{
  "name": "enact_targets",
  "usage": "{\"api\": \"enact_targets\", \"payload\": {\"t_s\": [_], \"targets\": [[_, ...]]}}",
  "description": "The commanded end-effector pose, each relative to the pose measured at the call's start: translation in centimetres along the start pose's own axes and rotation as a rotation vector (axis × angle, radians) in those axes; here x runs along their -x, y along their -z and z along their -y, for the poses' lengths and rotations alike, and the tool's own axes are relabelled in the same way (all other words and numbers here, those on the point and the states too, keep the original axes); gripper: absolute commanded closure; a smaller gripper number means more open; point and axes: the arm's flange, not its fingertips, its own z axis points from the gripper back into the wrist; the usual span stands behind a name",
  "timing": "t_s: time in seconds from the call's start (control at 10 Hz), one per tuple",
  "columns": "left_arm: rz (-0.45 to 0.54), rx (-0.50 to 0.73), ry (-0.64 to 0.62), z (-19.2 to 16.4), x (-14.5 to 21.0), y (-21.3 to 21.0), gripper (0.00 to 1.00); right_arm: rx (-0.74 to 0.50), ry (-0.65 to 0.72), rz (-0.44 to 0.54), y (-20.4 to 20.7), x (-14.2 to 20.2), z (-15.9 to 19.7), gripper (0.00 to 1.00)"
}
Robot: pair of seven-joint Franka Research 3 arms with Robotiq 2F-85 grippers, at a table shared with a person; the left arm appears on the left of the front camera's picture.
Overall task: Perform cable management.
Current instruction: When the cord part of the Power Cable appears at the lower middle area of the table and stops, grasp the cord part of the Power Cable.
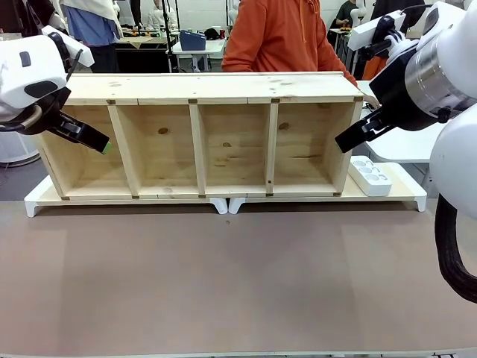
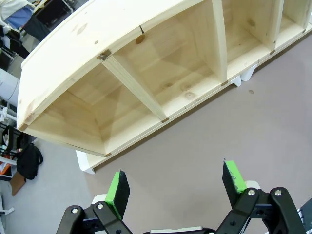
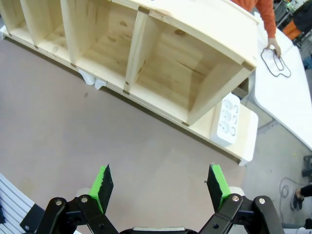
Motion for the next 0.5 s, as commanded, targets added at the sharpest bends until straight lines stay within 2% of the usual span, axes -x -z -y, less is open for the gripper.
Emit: {"api": "enact_targets", "payload": {"t_s": [0.0,0.4], "targets": [[-0.008,-0.008,0.009,0.02,0.11,-0.21,0.0,0.001,-0.008,-0.007,0.03,0.07,-0.08,0.0],[-0.008,-0.008,0.009,0.02,0.11,-0.21,0.0,0.001,-0.008,-0.007,0.03,0.07,-0.08,0.0]]}}
